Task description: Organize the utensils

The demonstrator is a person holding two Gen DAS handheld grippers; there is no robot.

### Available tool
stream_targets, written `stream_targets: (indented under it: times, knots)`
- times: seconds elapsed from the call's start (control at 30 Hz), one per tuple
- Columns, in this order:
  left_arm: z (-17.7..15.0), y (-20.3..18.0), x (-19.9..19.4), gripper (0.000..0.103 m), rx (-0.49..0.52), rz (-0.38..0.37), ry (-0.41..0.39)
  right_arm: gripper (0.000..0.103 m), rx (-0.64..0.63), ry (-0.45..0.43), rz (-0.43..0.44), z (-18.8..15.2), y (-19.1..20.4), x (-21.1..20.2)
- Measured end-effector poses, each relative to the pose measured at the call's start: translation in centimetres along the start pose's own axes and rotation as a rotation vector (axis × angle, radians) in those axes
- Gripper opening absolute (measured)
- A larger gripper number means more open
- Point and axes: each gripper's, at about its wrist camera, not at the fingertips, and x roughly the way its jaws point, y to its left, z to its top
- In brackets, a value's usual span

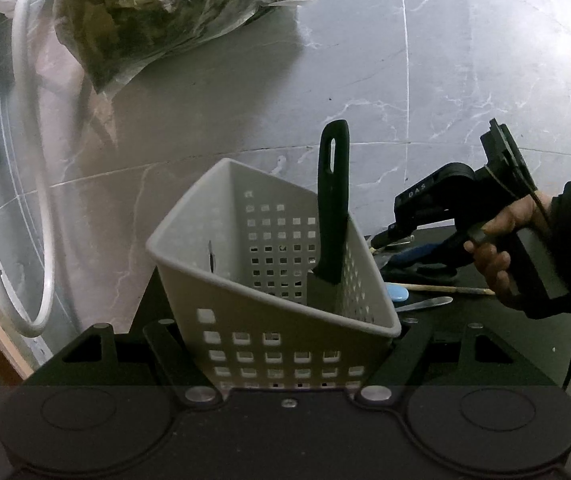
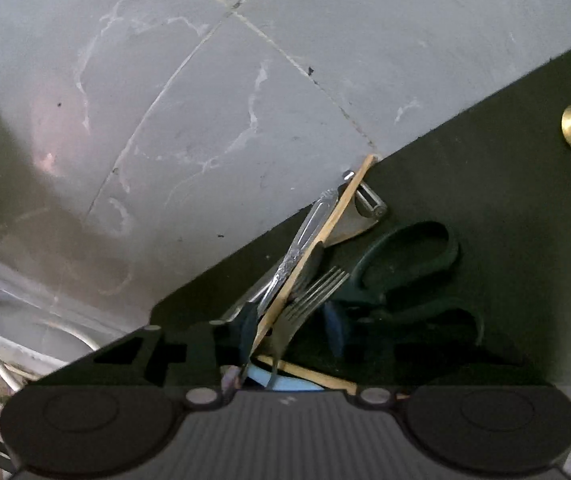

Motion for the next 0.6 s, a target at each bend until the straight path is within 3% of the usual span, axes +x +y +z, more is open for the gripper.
stream_targets:
  times: [0.13, 0.2, 0.27, 0.5, 0.6]
  knots:
    - [0.1, 0.3, 0.1, 0.077, -0.002, -0.008, 0.003, 0.038, 0.083, -0.008, 0.050, -0.2, -1.5, 0.8]
    - [0.1, 0.3, 0.1, 0.077, -0.003, -0.011, 0.005, 0.018, 0.075, -0.006, 0.036, -0.4, -1.6, 1.0]
    - [0.2, 0.4, 0.1, 0.077, 0.000, -0.014, 0.004, 0.012, 0.081, -0.003, 0.049, -0.5, -1.9, 1.2]
    - [0.0, 0.8, 0.1, 0.077, -0.005, -0.030, -0.001, 0.007, 0.113, -0.048, 0.107, -1.7, -2.8, -0.6]
    - [-0.1, 0.9, 0.2, 0.077, -0.001, -0.037, -0.004, 0.005, 0.080, -0.085, 0.128, -2.5, -2.5, -3.1]
